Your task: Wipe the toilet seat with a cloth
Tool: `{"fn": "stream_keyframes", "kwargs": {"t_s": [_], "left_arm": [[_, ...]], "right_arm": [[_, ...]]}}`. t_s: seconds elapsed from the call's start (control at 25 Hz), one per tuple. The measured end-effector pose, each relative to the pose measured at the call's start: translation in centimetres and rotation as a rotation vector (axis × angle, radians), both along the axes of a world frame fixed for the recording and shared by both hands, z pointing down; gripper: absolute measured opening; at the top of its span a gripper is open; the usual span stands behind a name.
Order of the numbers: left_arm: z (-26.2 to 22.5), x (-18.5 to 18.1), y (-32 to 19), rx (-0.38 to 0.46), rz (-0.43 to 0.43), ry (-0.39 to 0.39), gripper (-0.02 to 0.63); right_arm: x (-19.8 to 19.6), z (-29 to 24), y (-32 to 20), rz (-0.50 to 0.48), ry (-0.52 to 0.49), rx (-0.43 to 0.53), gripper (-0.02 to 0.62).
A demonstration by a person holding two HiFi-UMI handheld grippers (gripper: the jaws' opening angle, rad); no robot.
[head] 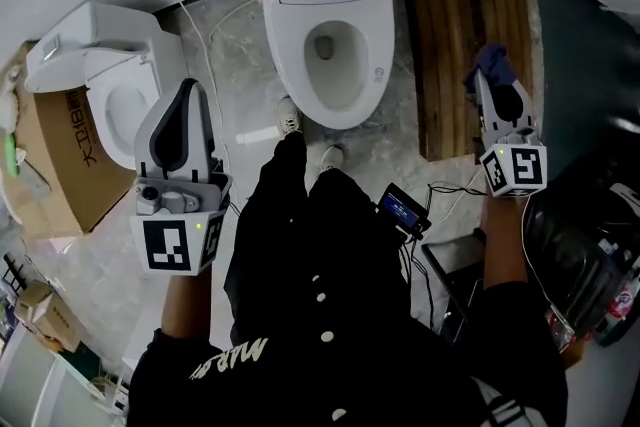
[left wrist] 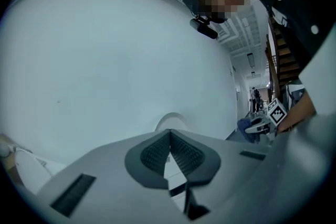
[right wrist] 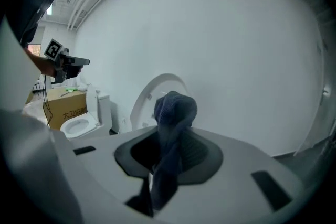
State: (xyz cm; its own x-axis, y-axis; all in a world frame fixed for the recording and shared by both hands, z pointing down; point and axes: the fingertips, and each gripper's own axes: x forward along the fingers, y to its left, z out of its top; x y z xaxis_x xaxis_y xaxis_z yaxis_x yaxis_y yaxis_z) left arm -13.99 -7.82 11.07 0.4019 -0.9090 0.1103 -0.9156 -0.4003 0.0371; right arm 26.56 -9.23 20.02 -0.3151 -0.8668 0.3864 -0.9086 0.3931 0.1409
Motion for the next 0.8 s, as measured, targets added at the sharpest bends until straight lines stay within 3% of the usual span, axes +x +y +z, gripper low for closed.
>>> {"fn": "stream_keyframes", "kwargs": {"t_s": [0.2, 0.44, 0.52, 0.8], "left_arm": [[-5.0, -2.1, 0.9, 0.092, -0.05, -0.007, 0.009], [-9.6, -5.4, 3.3, 0.158, -0.124, 0.015, 0.009], [-10.3, -6.4, 4.3, 0.16, -0.16, 0.022, 0.009], [-12.7, -8.4, 8.3, 0.196, -0.205, 0.017, 0.009]], "right_arm": [[2.5, -8.2, 2.5, 0.084, -0.006, 0.146, 0.086], [3.3, -16.6, 6.3, 0.179, -0.166, 0.303, 0.086], [3.2, -18.4, 7.3, 0.194, -0.202, 0.352, 0.086], [3.1, -21.5, 10.9, 0.217, -0.183, 0.446, 0.086]]}}
